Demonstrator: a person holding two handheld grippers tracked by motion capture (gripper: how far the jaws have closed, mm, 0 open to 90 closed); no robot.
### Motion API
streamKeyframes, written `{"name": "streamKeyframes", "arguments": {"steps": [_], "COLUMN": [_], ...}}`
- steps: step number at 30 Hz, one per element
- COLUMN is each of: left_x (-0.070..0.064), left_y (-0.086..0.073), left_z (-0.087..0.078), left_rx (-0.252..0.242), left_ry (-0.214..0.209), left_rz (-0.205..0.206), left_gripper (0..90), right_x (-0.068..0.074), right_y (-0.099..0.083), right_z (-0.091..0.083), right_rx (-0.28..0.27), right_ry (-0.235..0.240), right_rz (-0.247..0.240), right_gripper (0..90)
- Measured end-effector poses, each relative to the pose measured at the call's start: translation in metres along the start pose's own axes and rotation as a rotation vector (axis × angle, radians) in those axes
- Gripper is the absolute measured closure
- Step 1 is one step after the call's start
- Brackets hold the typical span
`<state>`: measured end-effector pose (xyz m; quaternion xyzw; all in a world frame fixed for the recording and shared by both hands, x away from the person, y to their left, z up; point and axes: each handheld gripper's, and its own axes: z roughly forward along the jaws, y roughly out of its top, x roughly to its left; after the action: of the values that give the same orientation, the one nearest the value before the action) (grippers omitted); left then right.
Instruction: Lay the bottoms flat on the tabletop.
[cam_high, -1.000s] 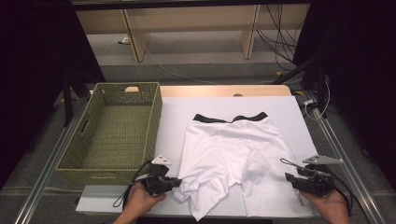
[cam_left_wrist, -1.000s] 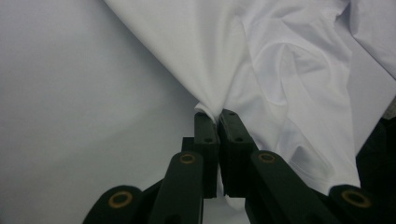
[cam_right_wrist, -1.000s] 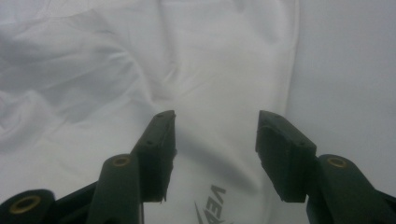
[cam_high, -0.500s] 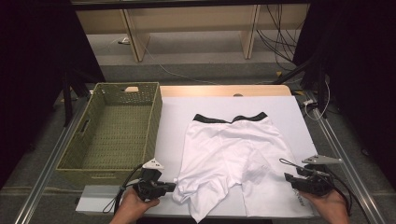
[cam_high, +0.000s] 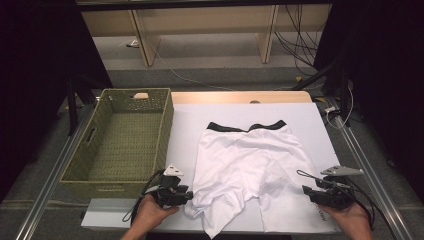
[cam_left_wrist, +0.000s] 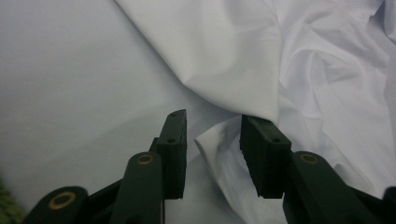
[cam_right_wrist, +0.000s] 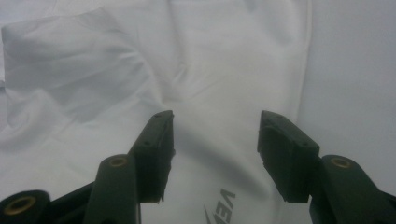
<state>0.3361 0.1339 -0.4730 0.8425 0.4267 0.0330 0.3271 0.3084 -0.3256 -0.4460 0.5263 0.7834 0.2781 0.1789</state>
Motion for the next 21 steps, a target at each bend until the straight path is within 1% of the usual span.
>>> {"name": "streamKeyframes", "arguments": {"steps": [1, 3, 4, 5, 8, 12, 13, 15, 16, 19, 21], "left_x": [0.0, 0.0, 0.0, 0.0, -0.003, -0.008, -0.008, -0.01, -0.011, -0.016, -0.019], "left_y": [0.0, -0.001, -0.002, -0.003, -0.012, -0.031, -0.036, -0.043, -0.045, -0.051, -0.053], "left_z": [0.002, 0.004, 0.003, 0.0, -0.012, -0.027, -0.03, -0.034, -0.035, -0.037, -0.038], "left_rx": [0.007, 0.031, 0.038, 0.049, 0.057, 0.061, 0.07, 0.068, 0.07, 0.081, 0.088], "left_ry": [-0.005, -0.018, -0.021, -0.024, -0.045, -0.076, -0.082, -0.114, -0.122, -0.136, -0.145], "left_rz": [0.001, 0.017, 0.02, 0.027, 0.021, 0.004, 0.008, -0.013, -0.014, 0.005, 0.008], "left_gripper": [70.5, 83.7, 86.1, 86.7, 87.1, 87.1, 87.2, 87.2, 87.2, 87.3, 87.2], "right_x": [0.0, 0.0, 0.001, 0.001, 0.0, -0.001, -0.001, 0.001, 0.002, 0.005, 0.009], "right_y": [0.0, 0.0, 0.0, 0.0, 0.0, 0.0, 0.0, 0.0, 0.0, 0.002, 0.004], "right_z": [0.0, -0.001, -0.001, -0.001, -0.002, -0.003, -0.003, -0.002, -0.002, -0.002, -0.002], "right_rx": [0.0, -0.004, -0.005, -0.006, -0.01, -0.011, -0.01, -0.006, -0.007, -0.009, -0.015], "right_ry": [0.002, 0.001, 0.0, 0.001, 0.0, -0.002, -0.002, 0.001, 0.002, 0.007, 0.013], "right_rz": [0.0, -0.002, -0.002, -0.002, 0.002, 0.002, 0.0, -0.003, -0.005, -0.017, -0.02], "right_gripper": [46.5, 46.5, 46.5, 46.5, 46.8, 47.2, 47.2, 47.2, 47.2, 47.2, 47.1]}}
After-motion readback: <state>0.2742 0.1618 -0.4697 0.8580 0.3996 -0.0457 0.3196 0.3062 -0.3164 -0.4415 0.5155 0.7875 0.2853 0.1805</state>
